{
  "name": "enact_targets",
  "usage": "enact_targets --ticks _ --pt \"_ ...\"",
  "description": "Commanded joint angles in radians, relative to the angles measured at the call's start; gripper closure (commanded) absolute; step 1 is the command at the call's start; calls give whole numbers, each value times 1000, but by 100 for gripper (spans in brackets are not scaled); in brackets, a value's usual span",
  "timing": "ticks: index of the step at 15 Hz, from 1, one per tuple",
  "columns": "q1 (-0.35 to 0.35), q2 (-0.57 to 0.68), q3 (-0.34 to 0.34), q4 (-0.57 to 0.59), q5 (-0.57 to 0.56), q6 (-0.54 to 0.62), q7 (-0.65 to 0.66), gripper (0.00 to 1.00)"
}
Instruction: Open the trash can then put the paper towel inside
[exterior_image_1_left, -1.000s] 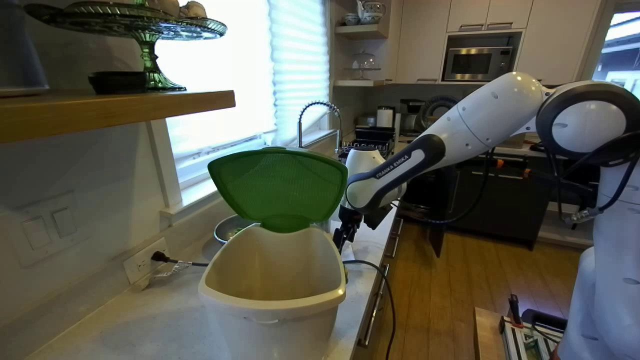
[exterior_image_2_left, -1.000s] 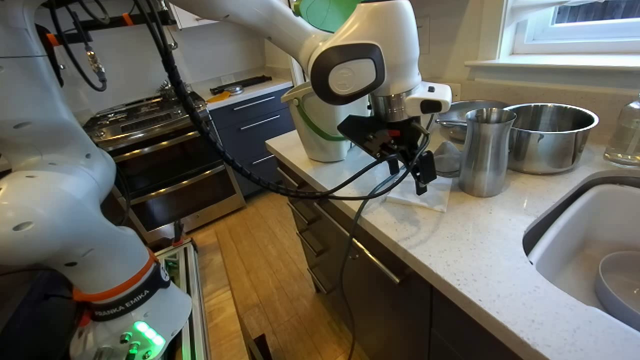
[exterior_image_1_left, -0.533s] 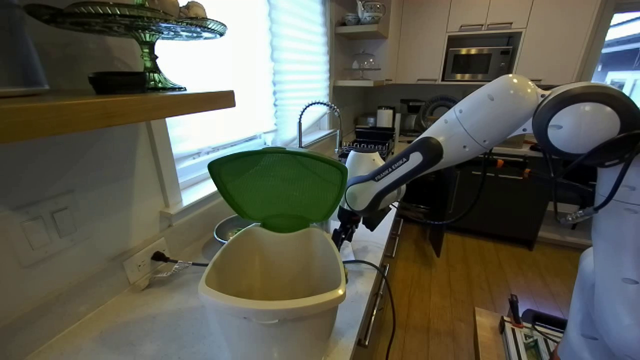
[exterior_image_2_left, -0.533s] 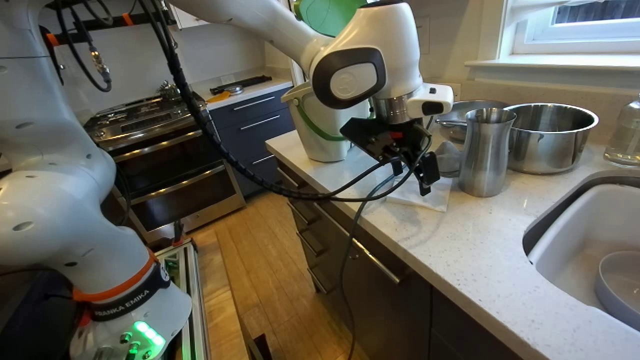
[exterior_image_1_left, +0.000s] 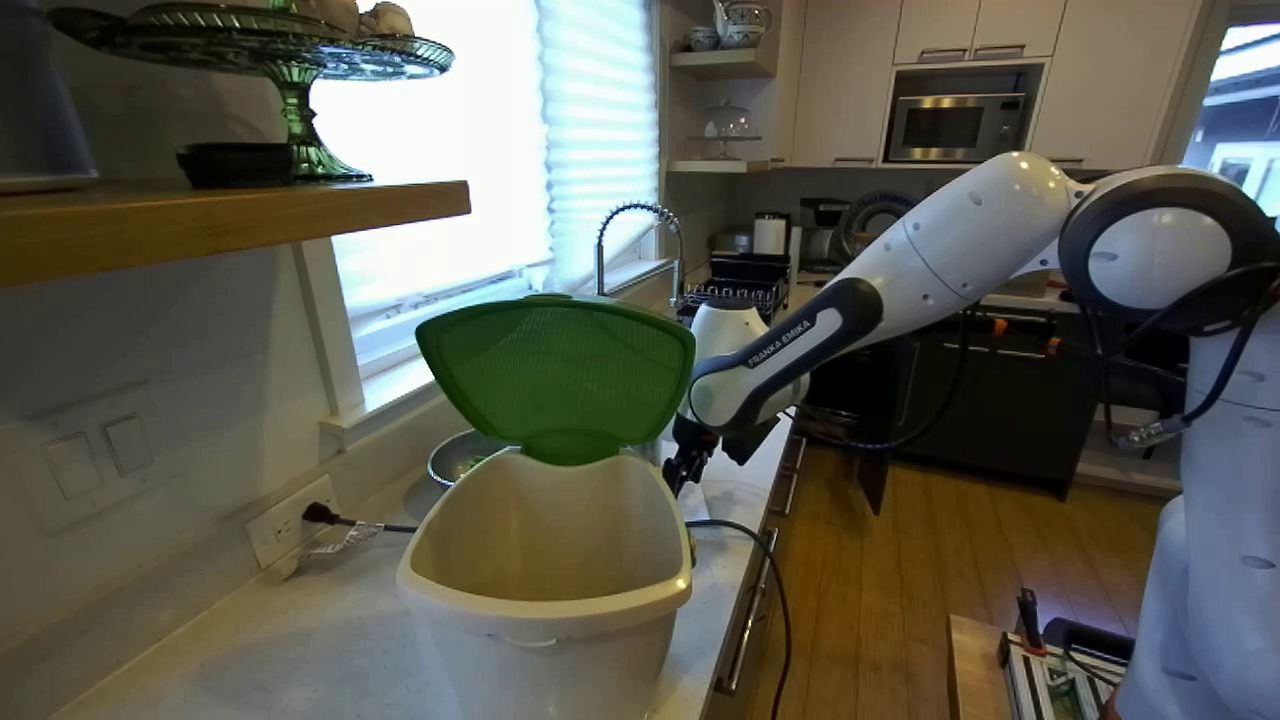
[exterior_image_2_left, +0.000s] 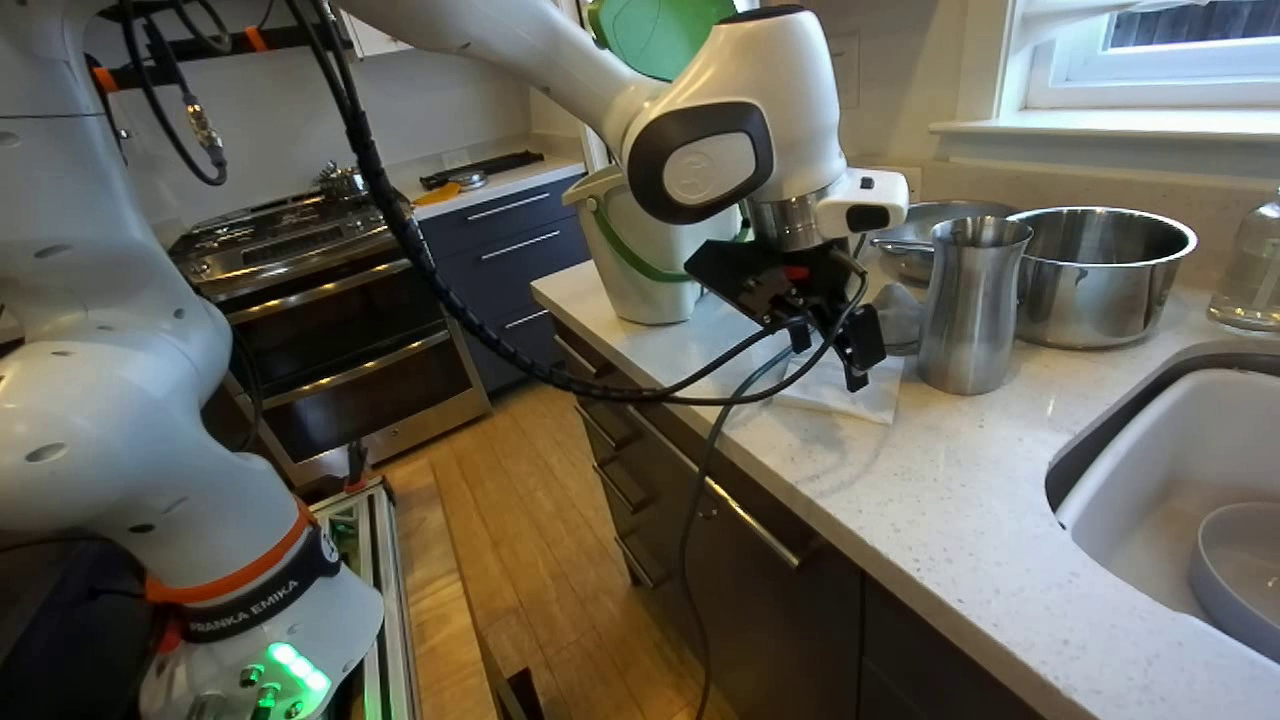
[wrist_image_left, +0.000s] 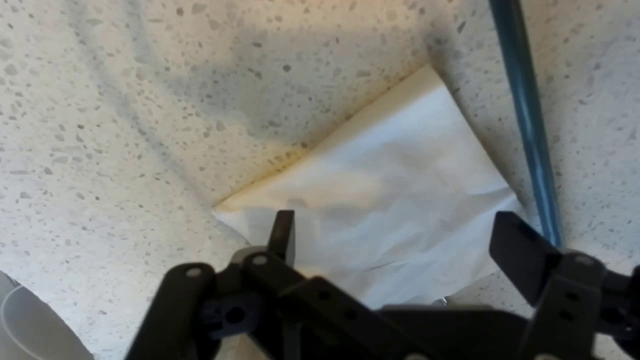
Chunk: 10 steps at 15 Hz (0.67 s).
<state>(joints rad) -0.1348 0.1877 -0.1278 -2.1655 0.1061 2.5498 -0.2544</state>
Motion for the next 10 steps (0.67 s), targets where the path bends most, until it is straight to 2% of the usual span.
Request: enact_targets --ticks 1,10 --pt "-13 25 13 1 -11 25 4 25" --pt "-11 31 5 8 -43 4 25 96"
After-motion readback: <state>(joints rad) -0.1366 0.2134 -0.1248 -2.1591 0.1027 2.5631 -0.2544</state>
